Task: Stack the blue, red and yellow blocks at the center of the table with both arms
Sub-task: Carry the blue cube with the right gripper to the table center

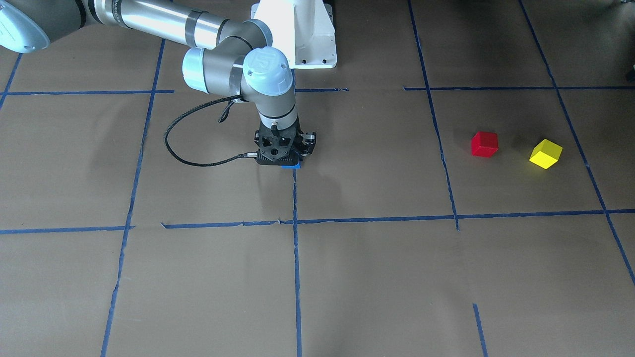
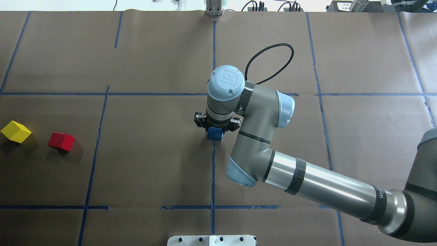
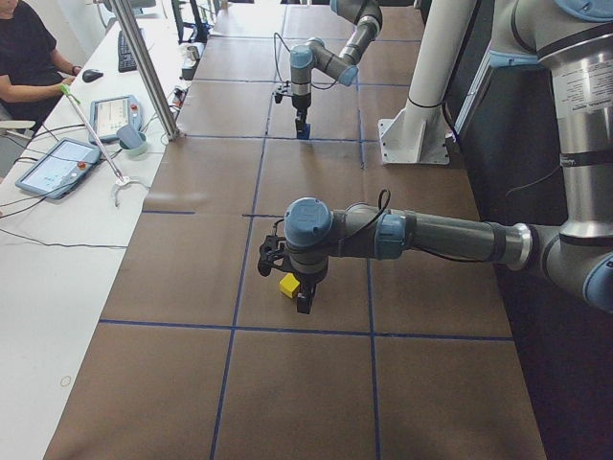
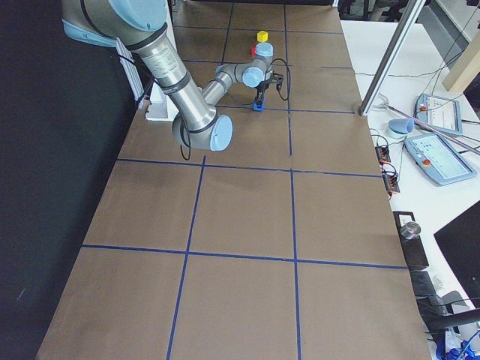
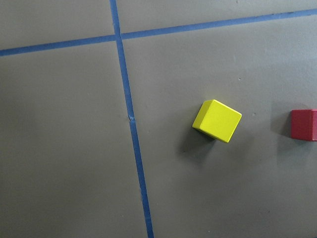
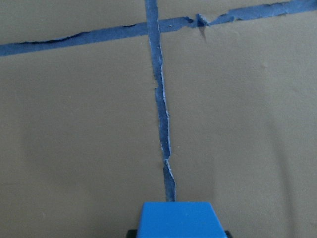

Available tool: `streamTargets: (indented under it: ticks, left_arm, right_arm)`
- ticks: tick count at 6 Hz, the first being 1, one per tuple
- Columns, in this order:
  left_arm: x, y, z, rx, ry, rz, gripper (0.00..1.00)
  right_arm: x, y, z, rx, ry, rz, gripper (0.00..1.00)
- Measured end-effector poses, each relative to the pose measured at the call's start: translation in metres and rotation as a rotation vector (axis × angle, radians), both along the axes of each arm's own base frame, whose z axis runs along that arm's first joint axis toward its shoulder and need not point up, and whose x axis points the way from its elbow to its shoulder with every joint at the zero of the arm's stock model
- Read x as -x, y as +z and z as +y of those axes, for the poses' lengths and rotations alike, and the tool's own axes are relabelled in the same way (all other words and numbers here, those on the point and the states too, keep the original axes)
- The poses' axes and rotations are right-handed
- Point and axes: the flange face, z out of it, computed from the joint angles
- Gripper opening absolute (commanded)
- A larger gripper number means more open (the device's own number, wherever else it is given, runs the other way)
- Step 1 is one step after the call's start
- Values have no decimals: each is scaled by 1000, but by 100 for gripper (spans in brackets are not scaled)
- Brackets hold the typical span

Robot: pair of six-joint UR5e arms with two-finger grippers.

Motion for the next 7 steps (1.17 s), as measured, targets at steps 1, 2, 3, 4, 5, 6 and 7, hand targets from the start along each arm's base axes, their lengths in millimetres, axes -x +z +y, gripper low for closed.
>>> streamTargets:
  ticks: [1, 2, 3, 4, 5, 6, 7]
  left_arm:
    - [0, 0, 3, 1, 0, 0, 100]
    - [0, -1, 5, 0, 0, 0, 100]
    - [0, -1, 5, 0, 0, 0, 100]
    - [0, -2, 6, -1, 0, 0, 100]
    - [0, -2, 6, -1, 0, 0, 100]
    - [0, -2, 6, -1, 1, 0, 100]
    - [0, -2, 6, -1, 1, 0, 100]
  right_arm:
    - [2, 1, 1, -15, -15, 3, 14]
    - [3, 2, 2, -31, -31, 5, 26]
    - [5, 3, 4, -44, -37, 8, 27]
    - [7, 3, 6, -55, -40, 11, 27]
    - [8, 3, 7, -65, -47, 12, 36]
    - [9, 2, 8, -70, -52, 12, 68]
    - [11, 2, 10, -76, -51, 15, 100]
